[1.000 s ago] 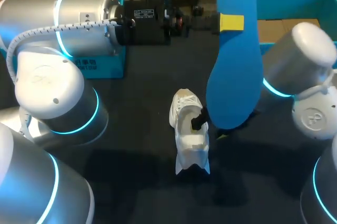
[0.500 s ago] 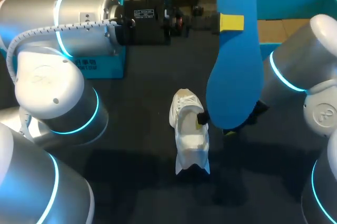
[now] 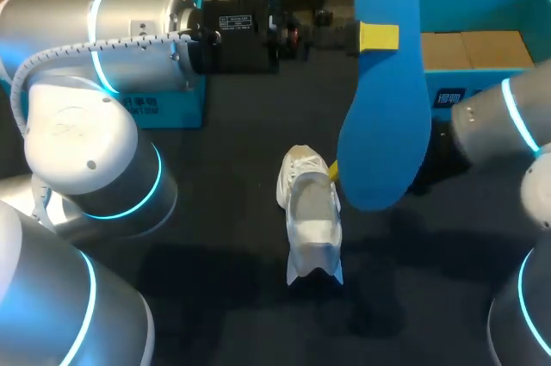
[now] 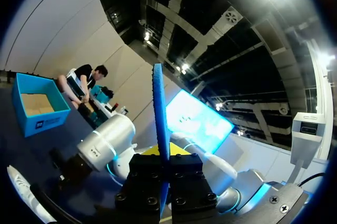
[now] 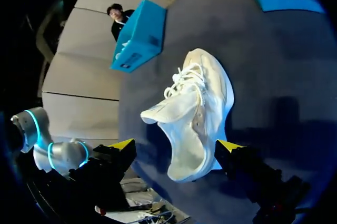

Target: Take the shoe out of the shoebox, open the shoe tongue, remove and reinsert the insole, then place the shoe into the shoebox

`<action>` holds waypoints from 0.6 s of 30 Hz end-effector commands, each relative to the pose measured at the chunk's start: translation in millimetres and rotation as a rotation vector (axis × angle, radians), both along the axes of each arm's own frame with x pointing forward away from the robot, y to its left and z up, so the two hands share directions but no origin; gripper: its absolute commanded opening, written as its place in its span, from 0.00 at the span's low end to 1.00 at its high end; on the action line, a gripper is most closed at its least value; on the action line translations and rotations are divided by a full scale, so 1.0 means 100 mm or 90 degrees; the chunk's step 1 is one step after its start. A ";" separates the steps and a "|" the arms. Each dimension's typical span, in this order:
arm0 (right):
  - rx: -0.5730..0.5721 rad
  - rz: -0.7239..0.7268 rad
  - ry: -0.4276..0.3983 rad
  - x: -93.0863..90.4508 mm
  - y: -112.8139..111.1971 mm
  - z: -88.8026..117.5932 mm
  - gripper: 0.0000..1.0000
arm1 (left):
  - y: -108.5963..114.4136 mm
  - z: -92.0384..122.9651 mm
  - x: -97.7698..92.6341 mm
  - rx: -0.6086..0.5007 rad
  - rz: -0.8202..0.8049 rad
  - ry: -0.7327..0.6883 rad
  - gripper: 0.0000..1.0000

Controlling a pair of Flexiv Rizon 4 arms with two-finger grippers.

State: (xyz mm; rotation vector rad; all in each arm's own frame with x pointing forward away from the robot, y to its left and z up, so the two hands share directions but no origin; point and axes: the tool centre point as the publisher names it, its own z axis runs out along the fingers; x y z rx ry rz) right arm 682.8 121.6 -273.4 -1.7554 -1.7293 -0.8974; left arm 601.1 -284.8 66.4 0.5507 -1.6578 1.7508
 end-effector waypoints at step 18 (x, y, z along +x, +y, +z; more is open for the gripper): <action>0.313 0.016 -0.006 -0.05 -0.22 0.69 1.00 | 0.00 -0.01 -0.02 0.001 0.002 0.000 0.00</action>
